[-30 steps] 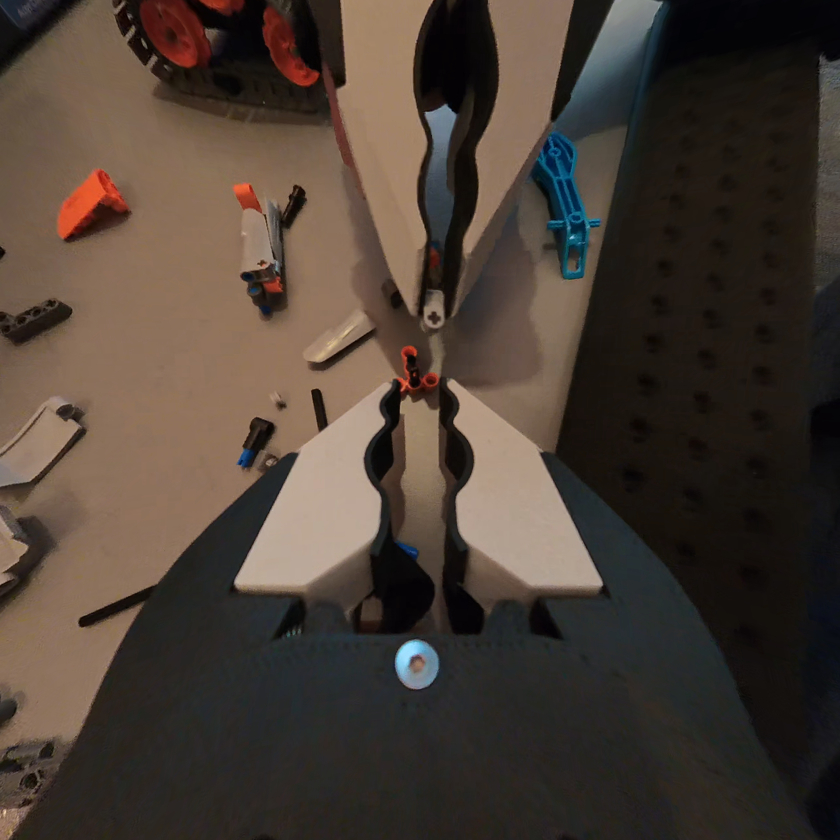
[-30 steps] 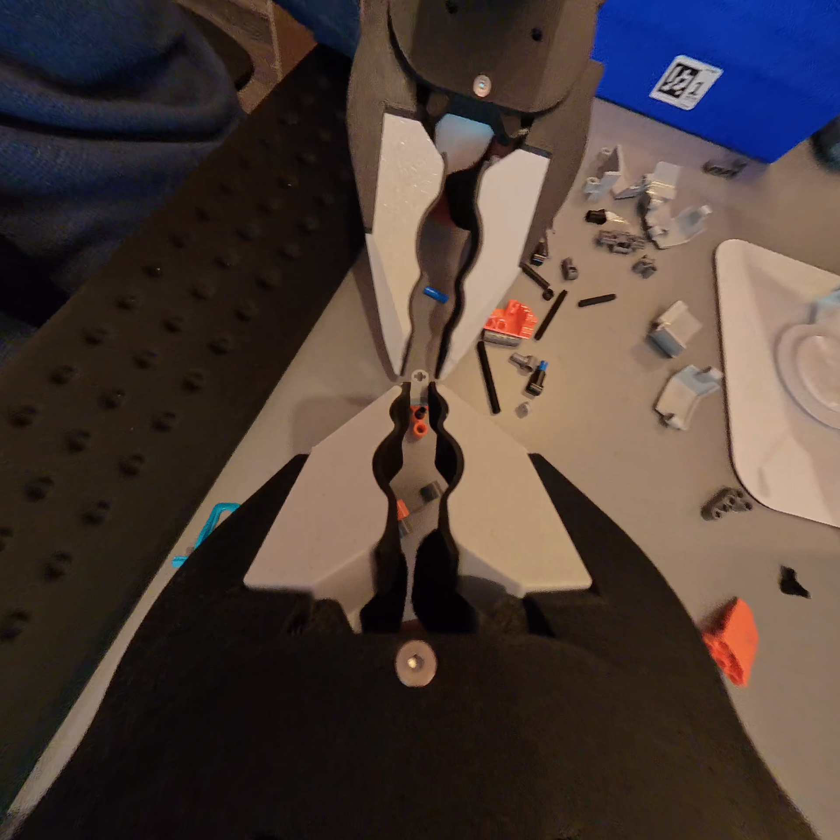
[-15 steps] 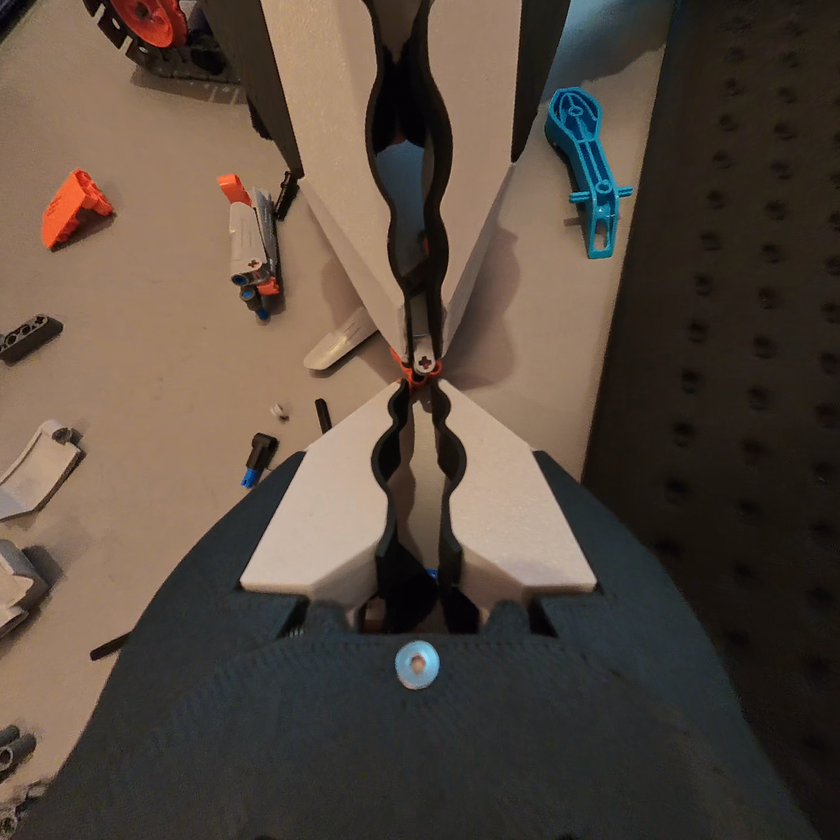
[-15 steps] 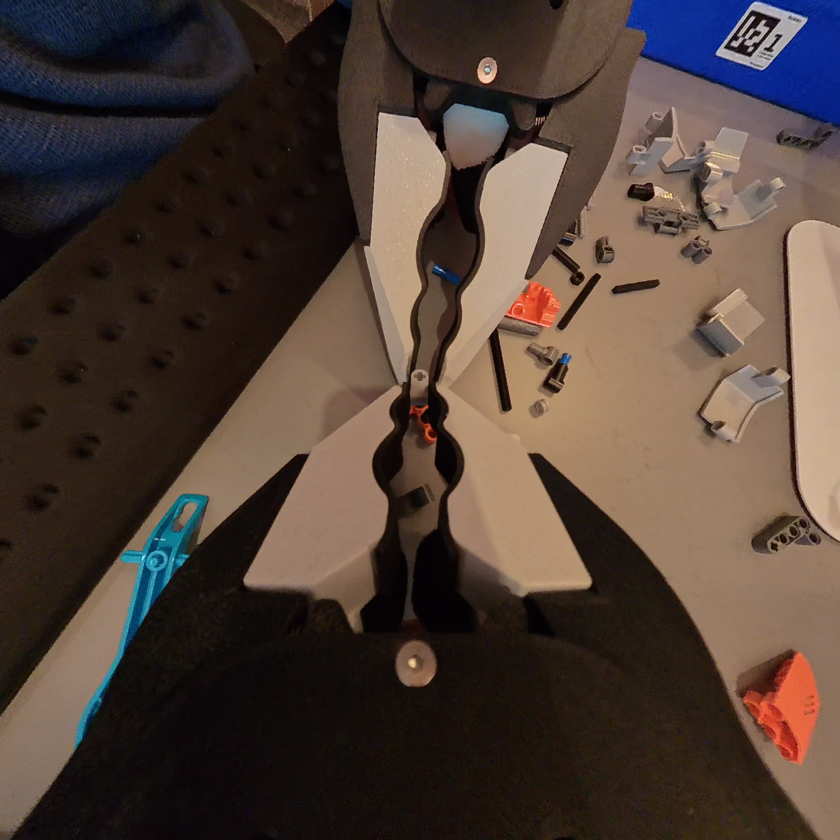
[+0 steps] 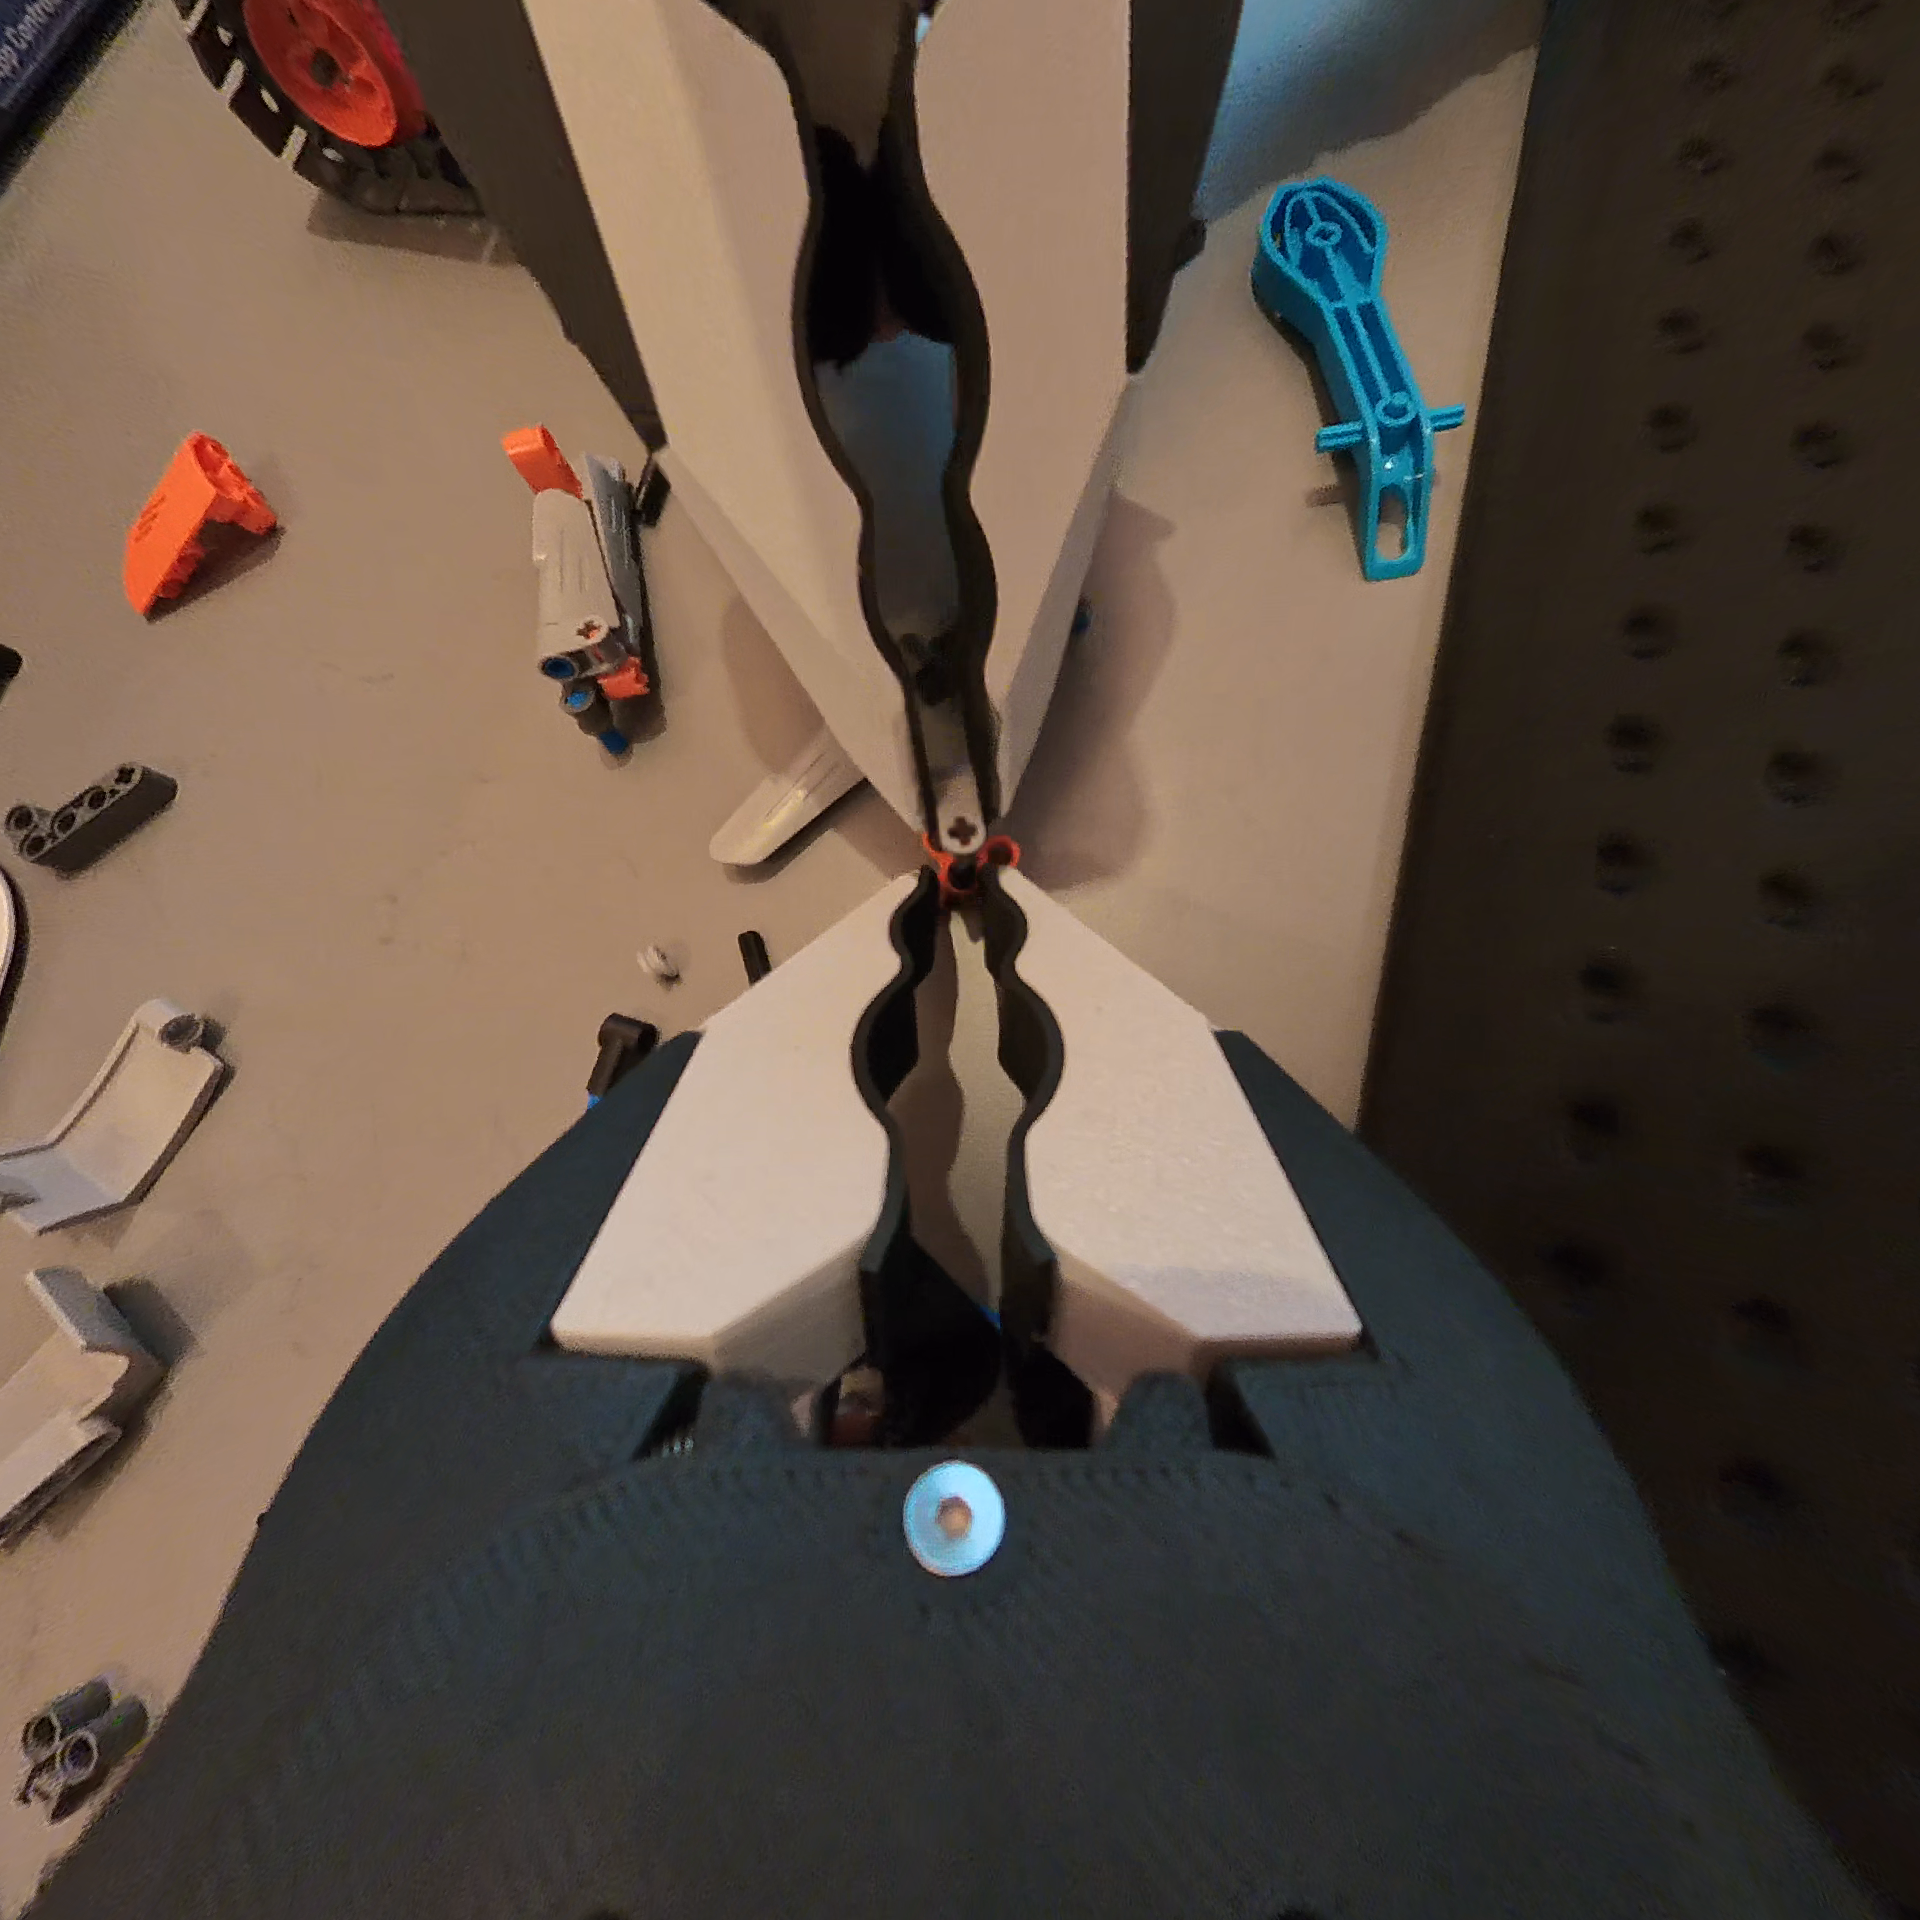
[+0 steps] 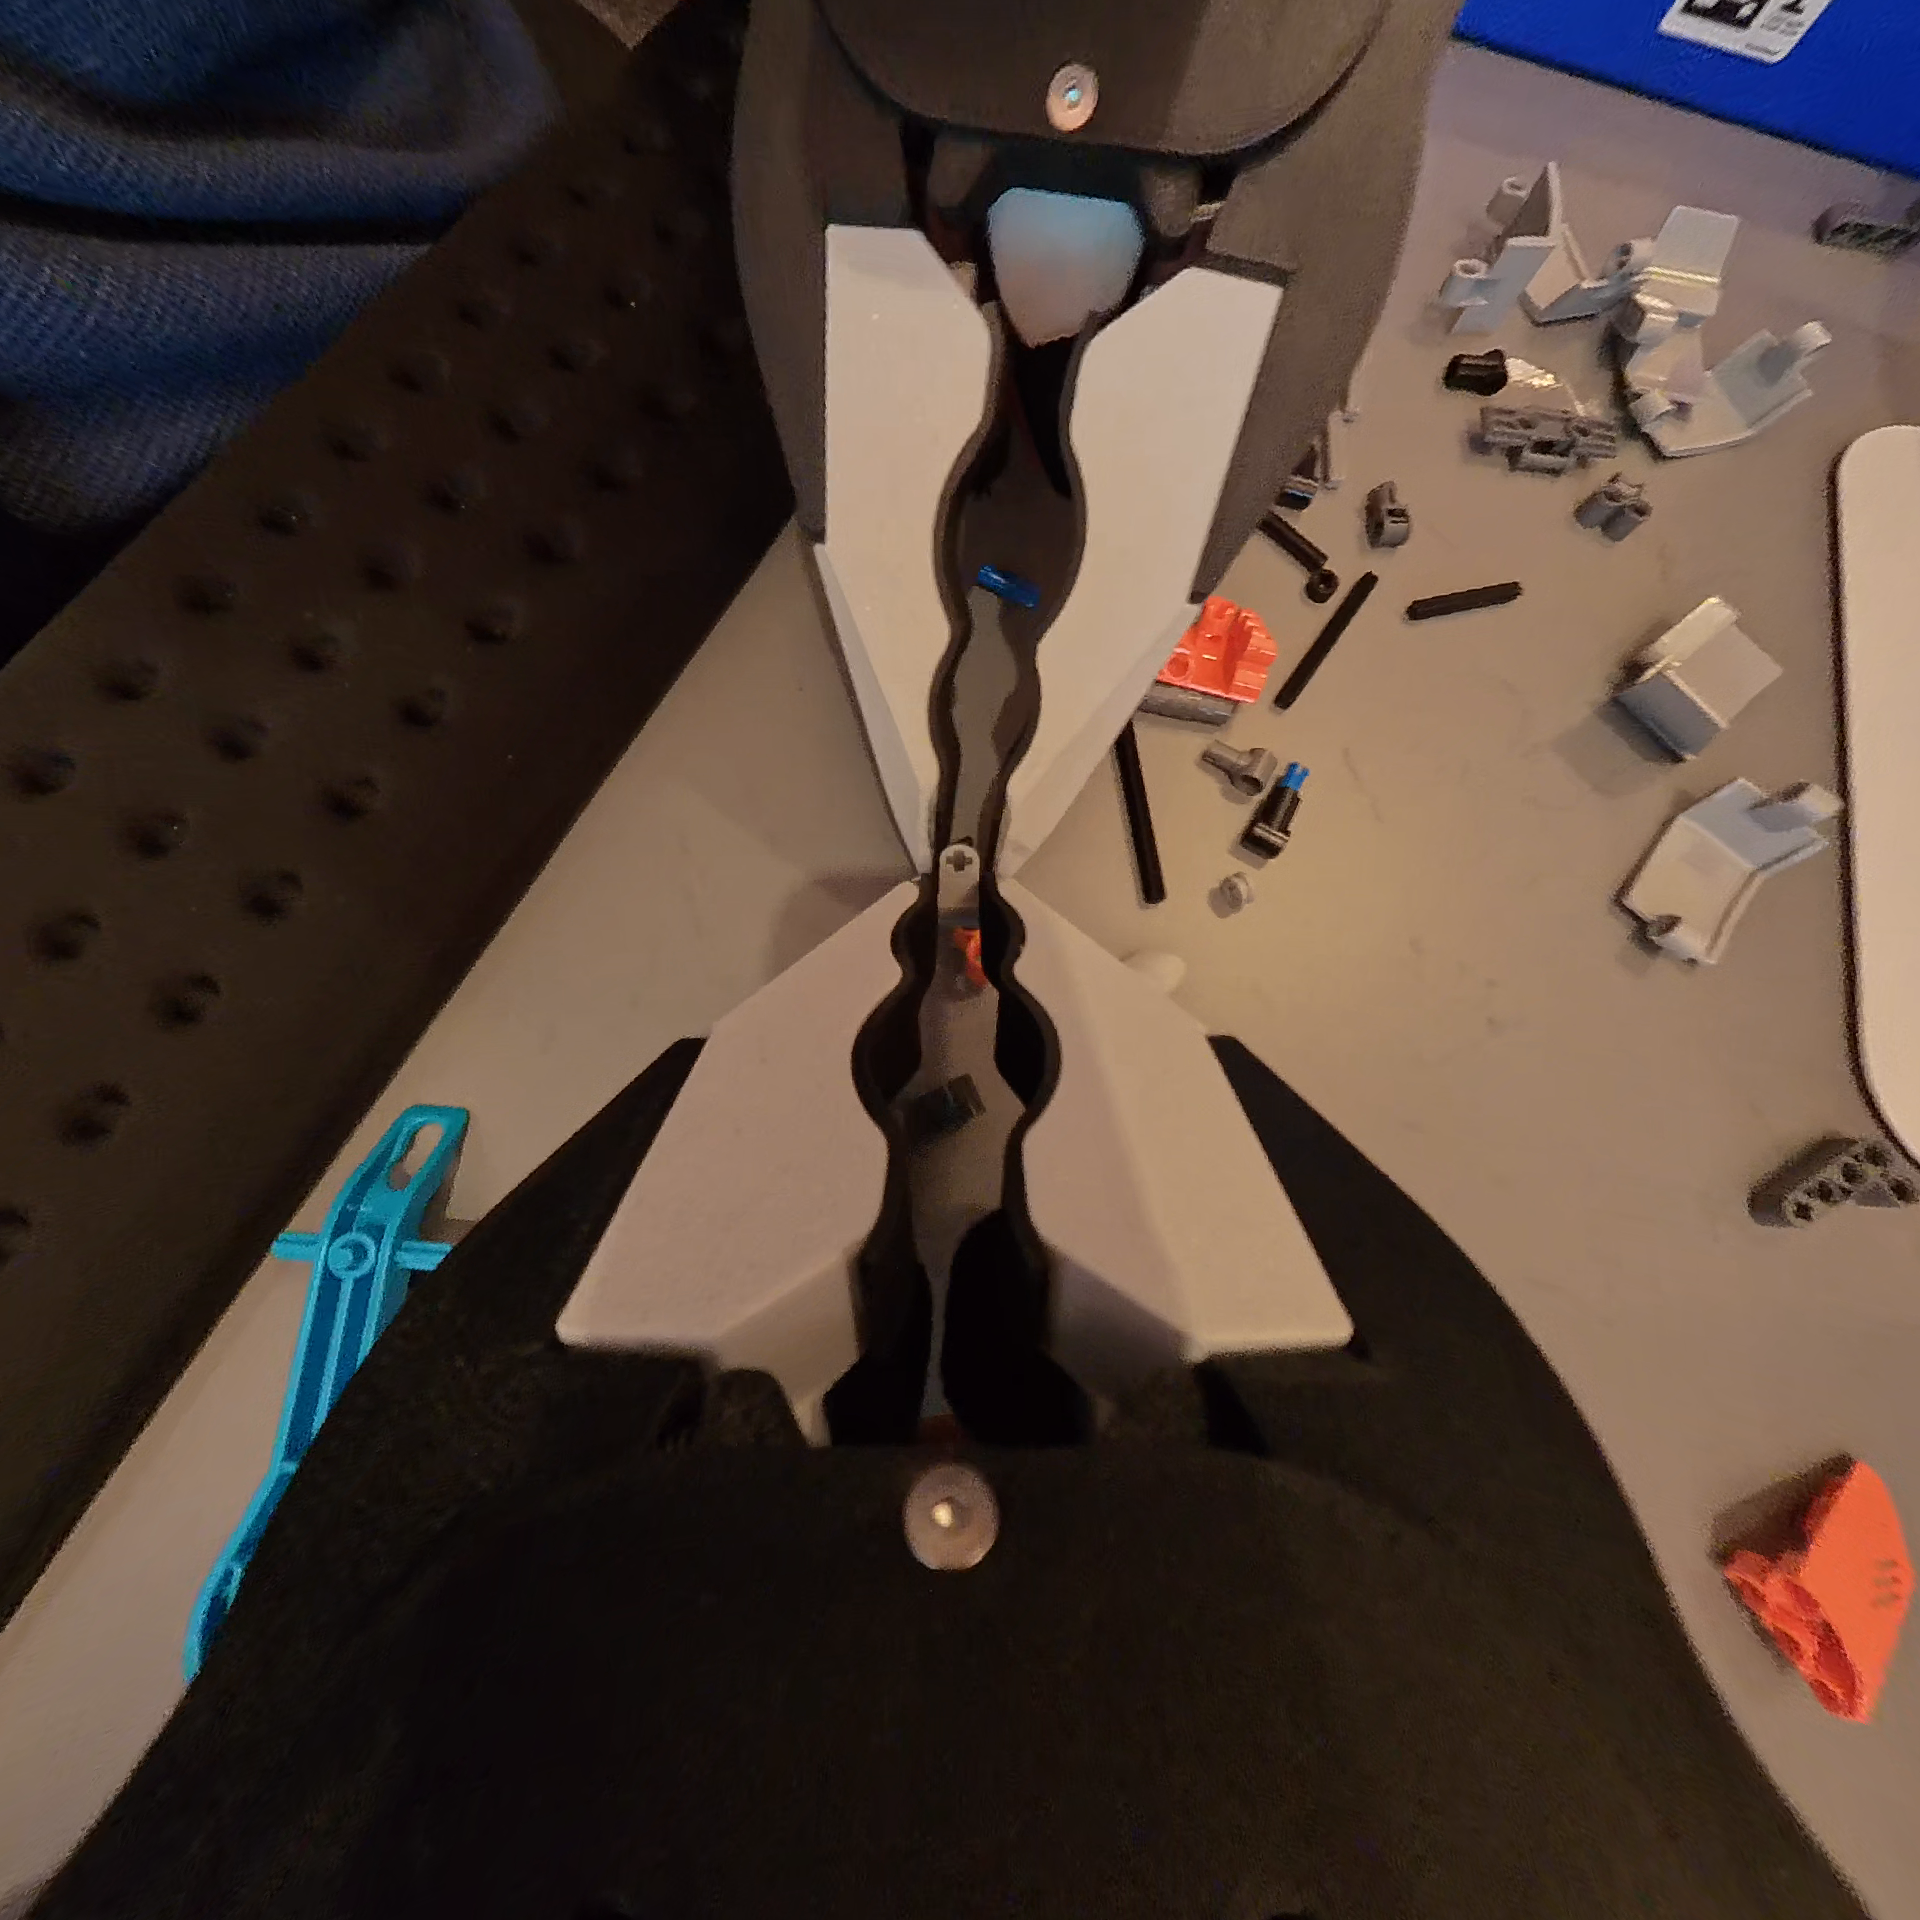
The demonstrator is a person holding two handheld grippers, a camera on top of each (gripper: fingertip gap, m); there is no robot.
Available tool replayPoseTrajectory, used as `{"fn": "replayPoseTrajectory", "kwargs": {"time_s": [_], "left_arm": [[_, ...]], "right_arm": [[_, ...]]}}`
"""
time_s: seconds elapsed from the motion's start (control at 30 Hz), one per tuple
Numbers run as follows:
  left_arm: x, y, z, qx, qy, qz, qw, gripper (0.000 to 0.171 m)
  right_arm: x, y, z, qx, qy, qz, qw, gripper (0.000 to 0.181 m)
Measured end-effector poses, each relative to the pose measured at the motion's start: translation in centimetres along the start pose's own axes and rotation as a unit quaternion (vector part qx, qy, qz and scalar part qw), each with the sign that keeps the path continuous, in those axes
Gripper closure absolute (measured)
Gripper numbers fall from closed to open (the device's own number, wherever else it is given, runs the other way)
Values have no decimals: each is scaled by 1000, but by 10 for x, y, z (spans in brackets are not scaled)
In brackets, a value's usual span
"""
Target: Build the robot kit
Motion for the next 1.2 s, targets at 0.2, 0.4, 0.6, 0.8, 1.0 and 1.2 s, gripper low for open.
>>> {"fn": "replayPoseTrajectory", "kwargs": {"time_s": [0.2, 0.4, 0.6, 0.8, 1.0, 1.2], "left_arm": [[2, 1, 5, -56, 46, 1, 997, 166], [3, 1, 3, -130, 68, -22, 989, 171], [3, 0, 9, -173, 107, -30, 979, 171], [9, 4, 14, -191, 126, -26, 973, 169], [16, 8, 17, -231, 90, -30, 968, 168], [6, 11, 12, -232, 67, -42, 969, 171]], "right_arm": [[-4, -5, -9, 2, -18, 10, 1000, 176], [6, -12, -6, 8, -12, 31, 999, 176], [9, -8, -5, 8, -22, 25, 999, 176], [8, -3, -7, 2, -25, 14, 1000, 176], [-1, 3, -1, 5, -11, -17, 1000, 176], [-5, 7, -7, 13, -13, -39, 999, 176]]}}
Point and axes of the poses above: each gripper's, where its closed fingertips meet, x back along the fingers, y out of its underside, z = x × y across the jaws, the point moved 2 cm from there along x, back along the fingers, and after that the axes turned 3 degrees about -z, right-handed, at the moved point
